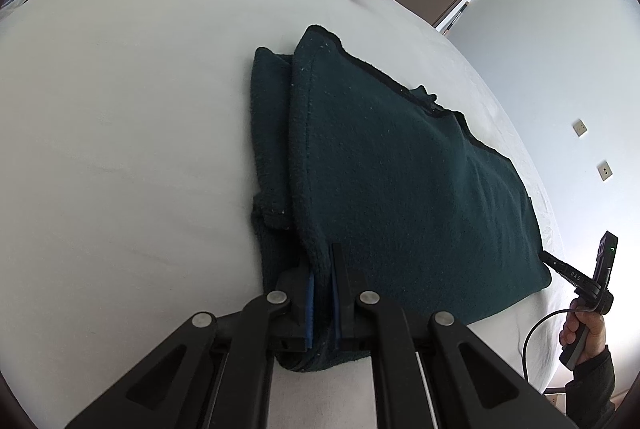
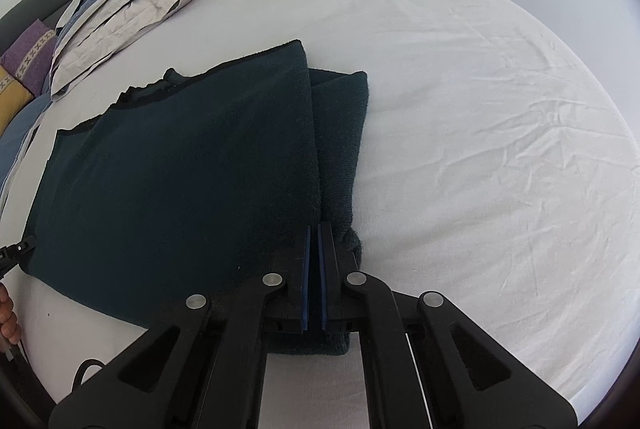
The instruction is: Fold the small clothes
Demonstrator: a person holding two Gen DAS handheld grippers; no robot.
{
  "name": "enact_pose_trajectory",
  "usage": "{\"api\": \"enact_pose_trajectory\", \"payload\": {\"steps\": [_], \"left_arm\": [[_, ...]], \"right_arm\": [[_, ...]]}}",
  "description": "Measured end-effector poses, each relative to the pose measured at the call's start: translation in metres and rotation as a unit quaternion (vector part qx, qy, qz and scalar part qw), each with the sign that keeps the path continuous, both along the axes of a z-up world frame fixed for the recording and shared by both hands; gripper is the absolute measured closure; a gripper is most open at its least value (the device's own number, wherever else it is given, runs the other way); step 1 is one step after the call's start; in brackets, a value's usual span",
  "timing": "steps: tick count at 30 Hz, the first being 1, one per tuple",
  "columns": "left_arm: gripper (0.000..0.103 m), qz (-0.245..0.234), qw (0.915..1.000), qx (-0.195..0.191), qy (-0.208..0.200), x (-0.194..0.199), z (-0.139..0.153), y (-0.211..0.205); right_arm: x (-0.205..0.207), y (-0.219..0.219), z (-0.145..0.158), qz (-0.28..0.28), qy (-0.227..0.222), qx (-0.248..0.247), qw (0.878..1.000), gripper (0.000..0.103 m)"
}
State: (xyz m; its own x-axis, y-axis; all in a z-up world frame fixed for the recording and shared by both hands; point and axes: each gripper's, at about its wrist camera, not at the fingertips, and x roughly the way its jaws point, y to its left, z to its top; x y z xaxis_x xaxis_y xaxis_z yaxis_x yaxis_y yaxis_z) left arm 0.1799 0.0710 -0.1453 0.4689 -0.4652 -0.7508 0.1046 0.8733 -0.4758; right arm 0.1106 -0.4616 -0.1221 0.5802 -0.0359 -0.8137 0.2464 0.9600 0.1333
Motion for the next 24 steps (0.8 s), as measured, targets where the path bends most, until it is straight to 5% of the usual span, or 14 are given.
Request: {"api": "enact_pose_trajectory", "payload": {"steps": [24], "left_arm": [[0.097,0.002,0.9999,-0.007,-0.012,-0.013,-0.001,0.008]], "right_arm": [[-0.018,-0.006,-0.011,-0.028,-0.012,0.018,0.999,0.102]]}}
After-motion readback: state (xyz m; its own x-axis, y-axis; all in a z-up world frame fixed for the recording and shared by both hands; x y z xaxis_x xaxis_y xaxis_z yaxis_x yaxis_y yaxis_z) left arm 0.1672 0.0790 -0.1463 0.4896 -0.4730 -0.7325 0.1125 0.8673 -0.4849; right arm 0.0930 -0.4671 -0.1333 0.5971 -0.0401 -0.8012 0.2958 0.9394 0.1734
